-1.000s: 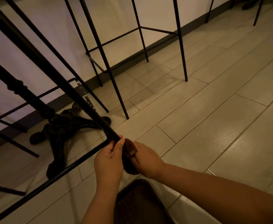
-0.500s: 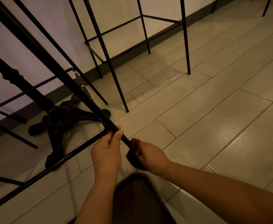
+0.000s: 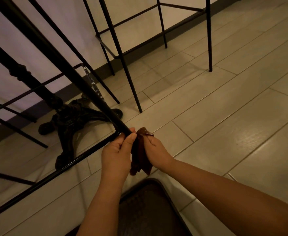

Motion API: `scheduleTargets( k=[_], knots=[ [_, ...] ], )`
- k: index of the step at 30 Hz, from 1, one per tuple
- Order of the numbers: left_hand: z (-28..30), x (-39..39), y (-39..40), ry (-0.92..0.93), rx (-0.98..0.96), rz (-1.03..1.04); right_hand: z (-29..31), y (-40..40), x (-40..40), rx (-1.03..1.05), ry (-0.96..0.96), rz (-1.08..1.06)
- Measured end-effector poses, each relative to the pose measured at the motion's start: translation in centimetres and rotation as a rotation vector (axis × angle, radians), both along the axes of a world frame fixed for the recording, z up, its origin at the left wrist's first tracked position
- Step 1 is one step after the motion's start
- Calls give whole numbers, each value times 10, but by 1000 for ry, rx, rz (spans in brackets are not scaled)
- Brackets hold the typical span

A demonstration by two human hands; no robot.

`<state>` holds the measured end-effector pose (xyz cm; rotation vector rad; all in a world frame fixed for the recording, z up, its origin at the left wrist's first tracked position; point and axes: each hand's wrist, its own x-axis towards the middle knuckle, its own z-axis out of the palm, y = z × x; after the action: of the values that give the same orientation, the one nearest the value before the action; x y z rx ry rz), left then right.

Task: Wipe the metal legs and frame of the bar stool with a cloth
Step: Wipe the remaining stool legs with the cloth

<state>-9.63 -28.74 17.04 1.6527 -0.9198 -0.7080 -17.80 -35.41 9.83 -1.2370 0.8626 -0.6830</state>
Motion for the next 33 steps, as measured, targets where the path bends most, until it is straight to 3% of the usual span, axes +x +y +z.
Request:
scheduleTargets(
  k=[4,11,16,19,25,33],
  knots=[
    [-1,3,1,-8,14,-26,-11,4,-8,139,-83,11],
    [-3,-1,-1,74,-8,13,-12,27,-8,-144,-160,-23],
    [-3,-2,-2,55,25,19,-23,15,-25,102,-78,26],
    [-5,-3,-2,62,34,22,-23,9,-26,-158,98,26],
    [-10,-1,-3,6,85,3,-20,15,-19,-470,76,56],
    [-16,2,-4,-32,154,-12,-41,9,-37,-450,254,212]
  ],
)
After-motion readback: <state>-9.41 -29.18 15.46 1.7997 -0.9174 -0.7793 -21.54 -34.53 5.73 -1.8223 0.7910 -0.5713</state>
